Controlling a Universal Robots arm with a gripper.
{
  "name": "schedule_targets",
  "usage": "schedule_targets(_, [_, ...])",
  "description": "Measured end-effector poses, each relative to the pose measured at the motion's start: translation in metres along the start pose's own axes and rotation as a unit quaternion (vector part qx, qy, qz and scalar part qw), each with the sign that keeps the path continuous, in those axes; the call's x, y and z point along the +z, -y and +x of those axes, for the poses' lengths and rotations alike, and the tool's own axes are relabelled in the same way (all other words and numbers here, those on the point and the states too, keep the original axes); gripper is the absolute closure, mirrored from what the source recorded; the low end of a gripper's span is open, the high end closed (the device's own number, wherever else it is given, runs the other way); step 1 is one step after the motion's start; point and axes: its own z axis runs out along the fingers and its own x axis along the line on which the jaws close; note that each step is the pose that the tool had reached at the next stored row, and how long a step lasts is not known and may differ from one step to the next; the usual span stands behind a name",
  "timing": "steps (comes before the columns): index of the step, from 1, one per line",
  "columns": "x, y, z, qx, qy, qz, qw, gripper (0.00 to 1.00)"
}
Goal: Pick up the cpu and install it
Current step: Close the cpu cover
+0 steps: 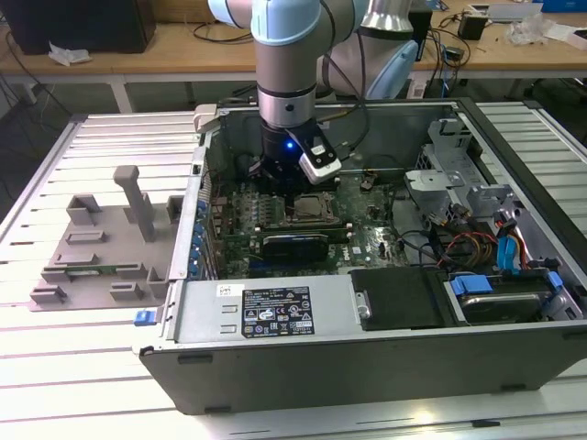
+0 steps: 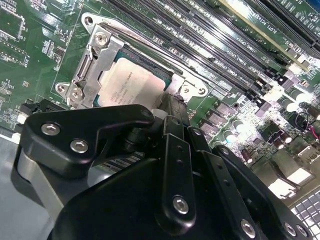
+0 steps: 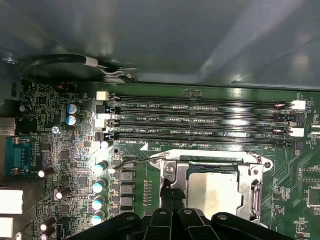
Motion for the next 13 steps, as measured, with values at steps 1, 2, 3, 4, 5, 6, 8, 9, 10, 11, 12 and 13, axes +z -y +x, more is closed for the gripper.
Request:
schedule_targets(1, [-0.0001,0.0001,0.0009,0.0,0.0,0.0002,1.0,0.89])
schedule_targets(2, [-0.0002,0.0001,0.001,0.0,0.0001,0.0002,1.0,0.89])
schedule_targets(3, [-0.0004,0.0001,0.001,0.0,0.0001,0.0002,1.0,0.89])
schedule_targets(4, [-0.0017,0.0,0.001,0.0,0.0002,-0.0001,1.0,0.89])
schedule_targets(5, [-0.0035,-0.0001,0.0016,0.0,-0.0014,-0.0005,1.0,0.89])
schedule_targets(6, [-0.0045,-0.0001,0.0014,0.0,-0.0008,-0.0007,1.0,0.89])
schedule_targets(8, [-0.0092,0.0,0.0011,0.0,-0.0008,-0.0005,1.0,0.89])
schedule_targets(9, [-0.011,0.0,0.0011,0.0,-0.0008,-0.0005,1.0,0.89])
schedule_targets(10, [-0.0127,0.0,0.0011,0.0,-0.0008,-0.0005,1.0,0.89])
schedule_targets(11, [-0.0169,0.0,0.001,0.0,-0.0008,-0.0006,1.0,0.89])
schedule_targets(12, [-0.0248,0.0001,0.001,0.0,-0.0008,-0.0005,1.0,0.89])
schedule_targets(13, [-0.0273,0.0001,0.0009,0.0,-0.0008,-0.0006,1.0,0.89])
